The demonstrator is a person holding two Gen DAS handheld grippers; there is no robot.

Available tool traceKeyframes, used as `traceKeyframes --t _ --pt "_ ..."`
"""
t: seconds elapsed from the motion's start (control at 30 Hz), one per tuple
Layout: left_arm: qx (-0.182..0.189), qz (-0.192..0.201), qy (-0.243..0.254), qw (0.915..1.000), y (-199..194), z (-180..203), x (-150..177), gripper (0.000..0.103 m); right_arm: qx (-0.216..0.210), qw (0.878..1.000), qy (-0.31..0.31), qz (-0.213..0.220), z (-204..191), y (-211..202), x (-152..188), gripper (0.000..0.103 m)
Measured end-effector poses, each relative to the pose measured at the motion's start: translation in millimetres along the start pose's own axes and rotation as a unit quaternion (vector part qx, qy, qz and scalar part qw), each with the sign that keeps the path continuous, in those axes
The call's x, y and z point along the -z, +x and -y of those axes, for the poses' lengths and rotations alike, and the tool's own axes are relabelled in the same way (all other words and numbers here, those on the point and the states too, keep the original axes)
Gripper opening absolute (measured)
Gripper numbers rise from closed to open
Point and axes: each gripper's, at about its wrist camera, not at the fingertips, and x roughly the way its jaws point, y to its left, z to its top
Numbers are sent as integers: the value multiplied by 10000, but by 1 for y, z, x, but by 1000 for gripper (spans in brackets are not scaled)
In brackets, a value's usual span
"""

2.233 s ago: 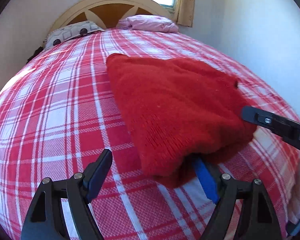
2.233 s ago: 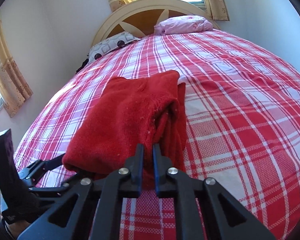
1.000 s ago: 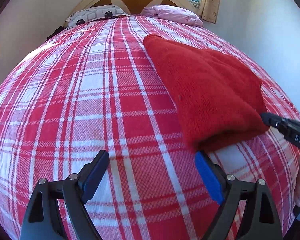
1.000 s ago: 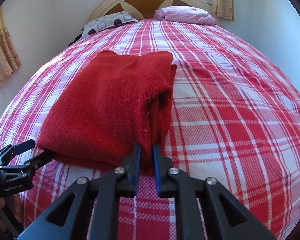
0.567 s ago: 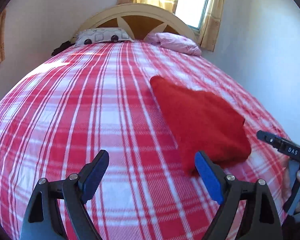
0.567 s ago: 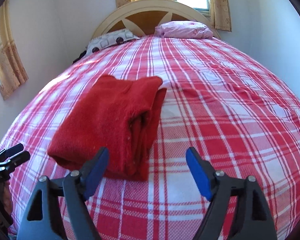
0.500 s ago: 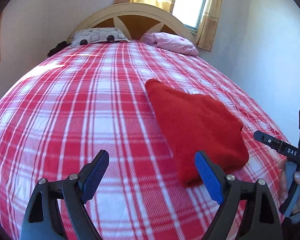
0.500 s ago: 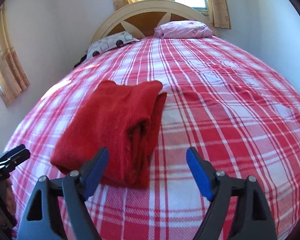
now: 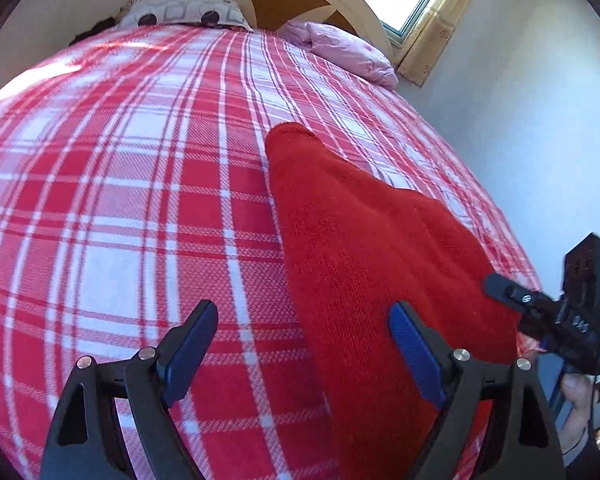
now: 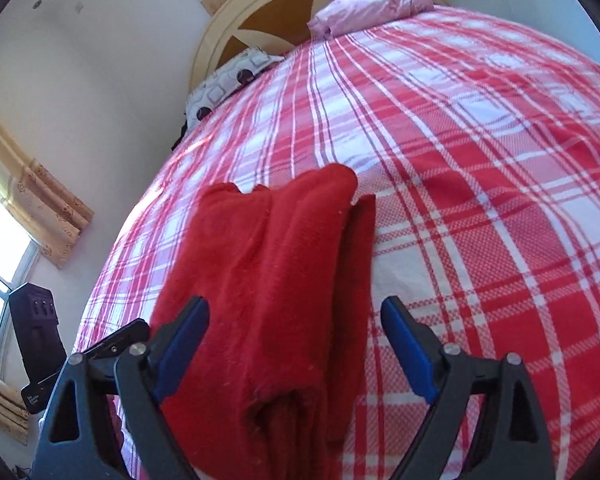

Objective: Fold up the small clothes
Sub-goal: 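Close both grippers on the edge of the folded sweater, then lift the sweater edge with both grippers and fold it over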

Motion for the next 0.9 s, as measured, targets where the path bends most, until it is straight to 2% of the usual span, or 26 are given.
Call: traceKeyframes --t 0.13,0.33,0.43,0.47,0.5,0.53,0.57,0.6,0.7,0.8,0.9 --pt "179 -29 -46 9998 11 0 0 88 -3 9997 71 -216 10 17 3 90" --pt "460 -26 71 9989 22 3 -1 88 -6 9997 11 -254 13 25 2 89" --pt "536 -89 259 9982 24 8 0 88 -88 9994 -34 -342 15 29 1 79" --pt "563 -99 249 9981 23 8 0 88 -147 9992 -16 -368 16 31 1 71" --pt "606 -112 212 9979 23 6 -1 83 -229 9990 18 -392 17 32 0 56" --pt "697 -136 162 9973 23 5 -1 78 -402 9983 89 -420 19 33 -1 48" --pt "907 -184 103 9957 24 3 -1 60 -641 9963 237 -514 22 37 0 46" --pt "1075 -242 23 9939 24 2 0 57 -765 9946 406 -564 25 38 0 43" --pt "973 -117 164 9951 19 7 4 48 -858 9938 472 -521 27 36 1 38" --pt "852 -47 182 9962 10 13 4 40 -698 9965 257 -386 16 27 3 36" --pt "847 40 132 9963 -6 14 4 37 -651 9976 155 -188 5 17 4 35"
